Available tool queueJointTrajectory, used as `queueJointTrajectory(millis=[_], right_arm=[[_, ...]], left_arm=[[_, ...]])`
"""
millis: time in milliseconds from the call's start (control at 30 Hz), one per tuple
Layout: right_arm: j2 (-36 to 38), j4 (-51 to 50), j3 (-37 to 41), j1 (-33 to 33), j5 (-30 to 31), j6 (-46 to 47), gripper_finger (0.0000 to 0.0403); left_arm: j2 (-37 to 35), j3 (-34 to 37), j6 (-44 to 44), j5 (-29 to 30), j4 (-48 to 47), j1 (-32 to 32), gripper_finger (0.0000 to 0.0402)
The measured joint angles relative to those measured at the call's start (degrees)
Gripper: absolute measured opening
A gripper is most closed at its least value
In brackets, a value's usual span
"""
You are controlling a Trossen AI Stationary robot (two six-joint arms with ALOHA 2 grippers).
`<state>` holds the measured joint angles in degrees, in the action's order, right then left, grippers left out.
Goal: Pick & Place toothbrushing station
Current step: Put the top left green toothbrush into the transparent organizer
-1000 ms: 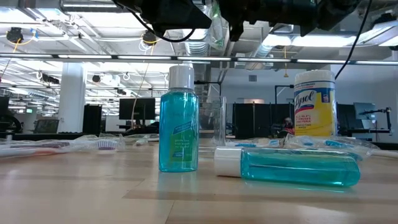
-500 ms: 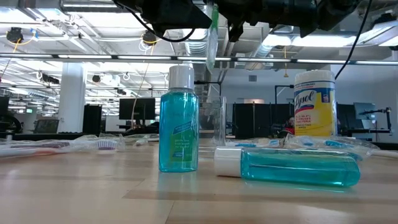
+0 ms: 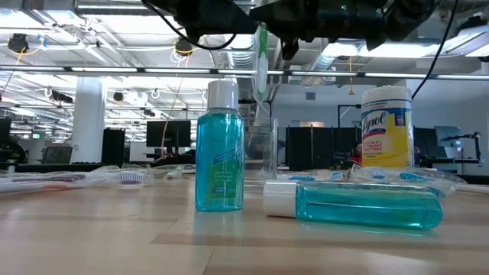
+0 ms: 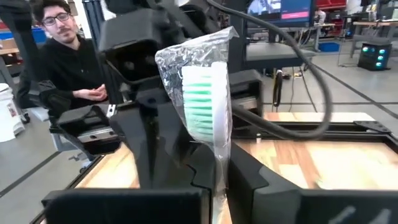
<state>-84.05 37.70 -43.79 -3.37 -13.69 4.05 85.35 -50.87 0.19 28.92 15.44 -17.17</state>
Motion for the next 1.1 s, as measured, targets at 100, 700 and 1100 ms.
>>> queueJointTrajectory(millis=[100, 700, 1100], right_arm=[[0.0, -0.3, 0.02, -1.19, 0.02, -0.54, 0.0006], [-0.01, -1.82, 0.02, -6.92, 0.22, -2.58, 0.0024], [-3.35, -0.49, 0.02, -8.07, 0.23, -2.58, 0.0022]], left_arm=[[-0.09, 0.0, -0.01, 0.08, 0.14, 0.0, 0.0], [-0.09, 0.0, -0.01, 0.03, 0.09, 0.0, 0.0], [-0.07, 0.0, -0.02, 0.01, 0.06, 0.0, 0.0]])
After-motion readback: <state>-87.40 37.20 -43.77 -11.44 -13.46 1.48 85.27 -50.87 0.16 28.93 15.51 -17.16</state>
